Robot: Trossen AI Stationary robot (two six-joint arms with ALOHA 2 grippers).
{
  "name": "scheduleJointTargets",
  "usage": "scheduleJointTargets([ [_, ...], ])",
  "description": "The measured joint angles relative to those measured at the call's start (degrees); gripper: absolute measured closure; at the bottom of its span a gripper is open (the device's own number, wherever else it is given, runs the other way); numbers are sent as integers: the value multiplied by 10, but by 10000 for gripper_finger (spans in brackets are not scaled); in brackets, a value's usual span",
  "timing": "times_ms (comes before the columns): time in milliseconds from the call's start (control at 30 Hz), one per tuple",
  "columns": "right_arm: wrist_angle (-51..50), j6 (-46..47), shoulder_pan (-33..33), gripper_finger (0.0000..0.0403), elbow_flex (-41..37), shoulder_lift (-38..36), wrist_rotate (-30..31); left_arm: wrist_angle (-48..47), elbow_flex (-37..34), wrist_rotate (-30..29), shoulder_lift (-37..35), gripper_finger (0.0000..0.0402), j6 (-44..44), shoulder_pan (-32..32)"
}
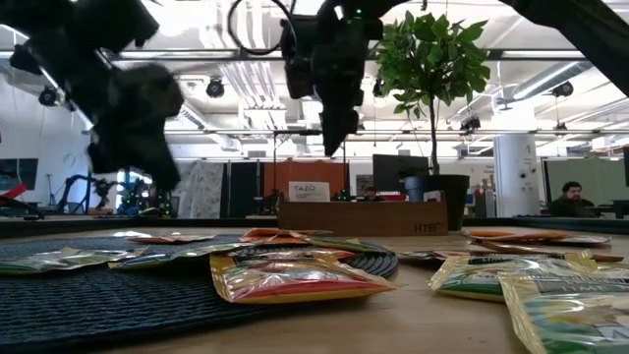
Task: Pick & Place Tea
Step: Put the orange tea bag into the middle section of the brown wooden organizer
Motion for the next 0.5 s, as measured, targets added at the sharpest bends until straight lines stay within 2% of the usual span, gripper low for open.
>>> scheduleJointTargets([
  [67, 22, 35, 14, 250, -17, 0, -3, -45, 0, 0, 2, 312, -69, 0],
  [167, 97, 111, 27, 252, -43, 2, -36, -58, -2, 10, 2, 312, -131, -10],
  [233, 172, 176, 32, 252, -64, 3, -60, -37, -10, 11, 2, 312, -145, -20],
  [367, 306, 280, 45, 254, -105, 3, -71, 14, -31, 24, 4, 312, -156, -33],
  [500, 389, 345, 51, 255, -137, 3, -82, 80, -60, 31, 11, 312, -176, -39],
])
